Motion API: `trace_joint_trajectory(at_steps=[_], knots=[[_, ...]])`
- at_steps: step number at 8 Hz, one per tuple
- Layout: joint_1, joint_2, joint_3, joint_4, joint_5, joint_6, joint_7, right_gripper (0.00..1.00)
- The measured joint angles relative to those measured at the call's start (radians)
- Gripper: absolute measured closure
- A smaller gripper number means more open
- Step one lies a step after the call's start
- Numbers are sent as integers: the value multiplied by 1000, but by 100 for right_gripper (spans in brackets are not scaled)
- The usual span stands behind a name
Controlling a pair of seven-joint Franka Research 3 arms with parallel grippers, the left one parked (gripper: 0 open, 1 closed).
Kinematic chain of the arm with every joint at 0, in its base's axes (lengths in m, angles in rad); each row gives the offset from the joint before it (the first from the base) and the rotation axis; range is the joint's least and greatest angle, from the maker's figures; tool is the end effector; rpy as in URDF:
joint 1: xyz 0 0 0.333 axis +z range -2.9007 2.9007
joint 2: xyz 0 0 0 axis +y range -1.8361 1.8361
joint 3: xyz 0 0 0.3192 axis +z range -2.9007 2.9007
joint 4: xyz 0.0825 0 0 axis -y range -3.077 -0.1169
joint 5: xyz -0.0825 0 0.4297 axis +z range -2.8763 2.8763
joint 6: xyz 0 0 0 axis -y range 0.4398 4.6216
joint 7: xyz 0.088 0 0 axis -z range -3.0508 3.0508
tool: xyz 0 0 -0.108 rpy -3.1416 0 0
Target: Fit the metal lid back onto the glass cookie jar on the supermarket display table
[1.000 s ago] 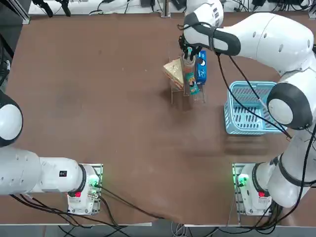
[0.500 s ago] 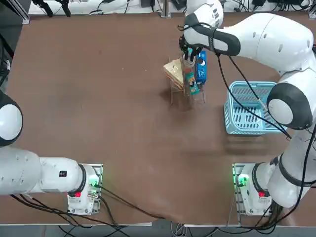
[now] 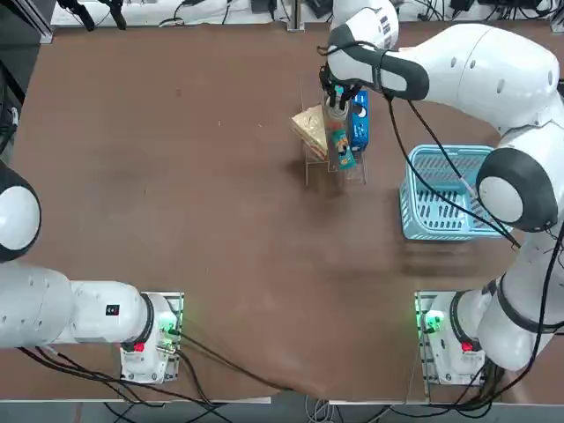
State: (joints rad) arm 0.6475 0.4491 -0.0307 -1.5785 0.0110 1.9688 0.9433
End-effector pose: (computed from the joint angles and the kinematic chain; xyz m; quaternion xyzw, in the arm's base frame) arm 0.5826 0.4170 0.3564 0.9861 -0.1634 -0.0196 0.0218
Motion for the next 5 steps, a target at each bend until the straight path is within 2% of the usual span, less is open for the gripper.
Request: trace_joint_trajectory(at_steps=[5], knots=[[3,-1,0,-10,-4,13,0,73]])
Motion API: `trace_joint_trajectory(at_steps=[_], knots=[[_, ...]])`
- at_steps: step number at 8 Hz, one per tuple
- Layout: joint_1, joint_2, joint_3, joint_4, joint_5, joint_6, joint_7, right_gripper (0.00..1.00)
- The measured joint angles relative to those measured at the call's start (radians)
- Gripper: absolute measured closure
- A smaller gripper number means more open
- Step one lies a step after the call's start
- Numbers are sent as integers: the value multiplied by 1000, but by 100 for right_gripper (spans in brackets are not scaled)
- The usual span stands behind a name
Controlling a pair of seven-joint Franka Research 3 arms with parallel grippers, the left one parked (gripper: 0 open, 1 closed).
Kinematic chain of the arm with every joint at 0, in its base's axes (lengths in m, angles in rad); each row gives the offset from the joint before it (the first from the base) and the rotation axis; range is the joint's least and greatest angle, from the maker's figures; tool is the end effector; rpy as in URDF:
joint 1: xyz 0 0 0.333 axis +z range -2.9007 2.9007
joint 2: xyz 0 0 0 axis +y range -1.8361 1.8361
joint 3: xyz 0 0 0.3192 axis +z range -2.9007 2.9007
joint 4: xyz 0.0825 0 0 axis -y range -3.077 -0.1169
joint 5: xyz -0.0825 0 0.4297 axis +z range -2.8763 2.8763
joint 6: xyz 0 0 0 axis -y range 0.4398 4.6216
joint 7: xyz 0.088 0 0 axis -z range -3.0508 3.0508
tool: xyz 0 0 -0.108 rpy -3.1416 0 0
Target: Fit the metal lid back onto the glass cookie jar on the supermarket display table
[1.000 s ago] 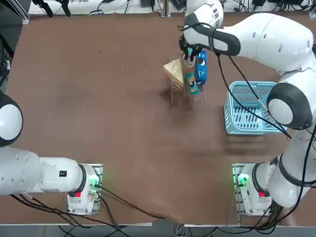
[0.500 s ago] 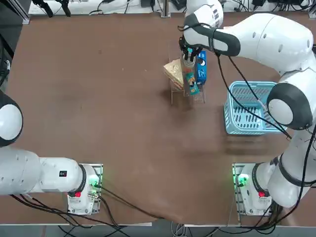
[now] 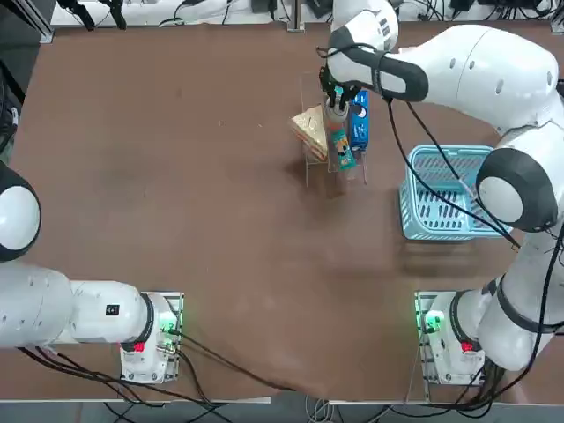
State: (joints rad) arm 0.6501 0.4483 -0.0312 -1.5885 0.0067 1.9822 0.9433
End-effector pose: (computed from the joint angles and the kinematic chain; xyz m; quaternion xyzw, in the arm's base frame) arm 0.5812 0.4175 0.3530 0.9865 -0.1615 -0.0167 0.0218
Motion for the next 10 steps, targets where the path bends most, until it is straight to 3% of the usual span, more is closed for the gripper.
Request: trace_joint_trajectory(at_steps=[10], knots=[[8,-25,-5,-55,-11,71,0,73]])
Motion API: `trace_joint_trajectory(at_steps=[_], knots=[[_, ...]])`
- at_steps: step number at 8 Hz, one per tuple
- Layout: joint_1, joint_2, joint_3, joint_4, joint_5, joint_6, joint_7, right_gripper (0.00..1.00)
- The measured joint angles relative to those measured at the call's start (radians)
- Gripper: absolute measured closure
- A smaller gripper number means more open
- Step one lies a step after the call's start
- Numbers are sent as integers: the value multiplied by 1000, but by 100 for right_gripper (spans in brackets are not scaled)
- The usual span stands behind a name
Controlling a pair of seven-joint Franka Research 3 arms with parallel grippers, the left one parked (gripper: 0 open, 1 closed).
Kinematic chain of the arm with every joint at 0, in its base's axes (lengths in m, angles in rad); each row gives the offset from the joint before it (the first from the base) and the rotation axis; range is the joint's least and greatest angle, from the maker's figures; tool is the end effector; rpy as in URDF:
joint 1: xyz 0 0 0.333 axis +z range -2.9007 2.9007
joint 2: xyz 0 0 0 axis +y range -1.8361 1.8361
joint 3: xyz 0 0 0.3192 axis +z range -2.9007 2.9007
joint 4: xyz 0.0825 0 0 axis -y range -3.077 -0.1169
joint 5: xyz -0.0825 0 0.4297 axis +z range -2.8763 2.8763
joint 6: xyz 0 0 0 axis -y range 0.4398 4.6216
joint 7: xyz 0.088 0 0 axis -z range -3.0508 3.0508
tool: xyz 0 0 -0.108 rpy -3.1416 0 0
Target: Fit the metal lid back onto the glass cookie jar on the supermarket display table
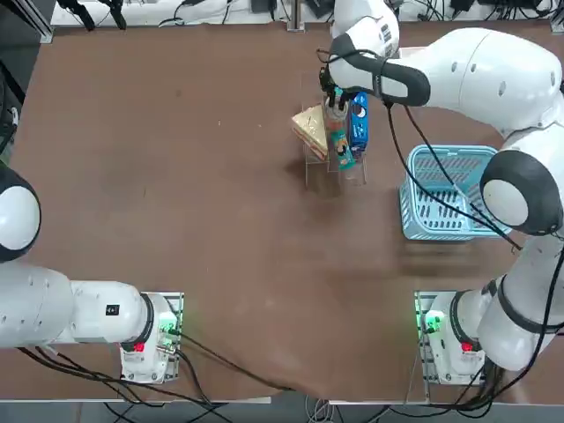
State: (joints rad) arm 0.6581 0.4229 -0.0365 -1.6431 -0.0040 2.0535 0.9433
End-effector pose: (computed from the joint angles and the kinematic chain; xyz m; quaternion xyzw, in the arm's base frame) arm 0.5760 0.4154 0.3497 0.9874 -0.1577 0.0022 0.0109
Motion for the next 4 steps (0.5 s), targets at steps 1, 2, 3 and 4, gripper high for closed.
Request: trace_joint_trajectory(at_steps=[1,2,3,4], knots=[[1,-2,0,-4,-3,4,0,73],[2,-2,0,-5,-5,6,0,73],[2,-2,0,-6,-6,7,0,73],[2,-2,0,-8,-7,12,0,73]])
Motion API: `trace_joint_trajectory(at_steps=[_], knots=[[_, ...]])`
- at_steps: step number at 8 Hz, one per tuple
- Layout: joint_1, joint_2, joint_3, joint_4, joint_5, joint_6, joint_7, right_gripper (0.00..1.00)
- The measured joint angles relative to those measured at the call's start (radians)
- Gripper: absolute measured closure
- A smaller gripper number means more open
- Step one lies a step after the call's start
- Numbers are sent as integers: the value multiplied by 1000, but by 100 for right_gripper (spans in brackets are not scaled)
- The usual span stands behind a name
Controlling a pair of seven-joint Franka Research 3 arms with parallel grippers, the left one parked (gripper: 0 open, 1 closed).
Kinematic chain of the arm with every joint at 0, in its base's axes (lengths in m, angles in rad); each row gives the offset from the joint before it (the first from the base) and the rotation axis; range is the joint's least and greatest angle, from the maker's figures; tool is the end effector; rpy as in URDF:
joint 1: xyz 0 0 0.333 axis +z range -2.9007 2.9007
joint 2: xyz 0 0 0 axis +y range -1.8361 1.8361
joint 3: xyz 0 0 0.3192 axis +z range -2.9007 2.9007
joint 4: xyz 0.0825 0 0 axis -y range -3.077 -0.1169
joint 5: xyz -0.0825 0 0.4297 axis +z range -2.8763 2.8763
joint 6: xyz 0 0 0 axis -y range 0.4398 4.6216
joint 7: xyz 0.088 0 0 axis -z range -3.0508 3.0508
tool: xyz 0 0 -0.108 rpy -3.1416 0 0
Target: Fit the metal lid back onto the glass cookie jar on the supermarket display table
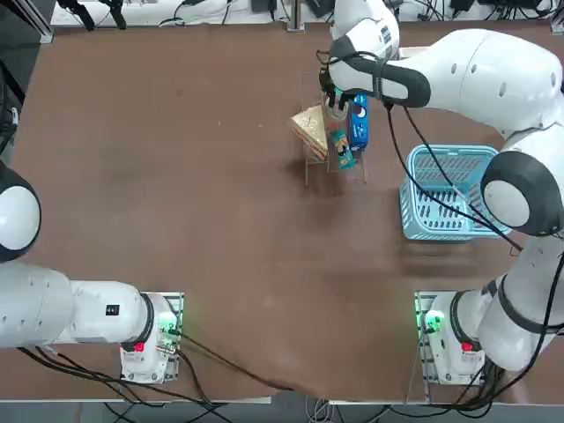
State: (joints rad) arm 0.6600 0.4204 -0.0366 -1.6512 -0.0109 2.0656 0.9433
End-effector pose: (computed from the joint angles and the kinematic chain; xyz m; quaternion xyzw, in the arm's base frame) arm 0.5749 0.4157 0.3485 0.9878 -0.1551 0.0066 0.0107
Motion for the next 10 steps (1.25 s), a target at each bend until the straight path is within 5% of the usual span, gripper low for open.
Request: trace_joint_trajectory(at_steps=[8,10], knots=[[5,-13,-3,-27,-5,29,0,72],[10,-3,-3,-36,-11,43,1,38]])
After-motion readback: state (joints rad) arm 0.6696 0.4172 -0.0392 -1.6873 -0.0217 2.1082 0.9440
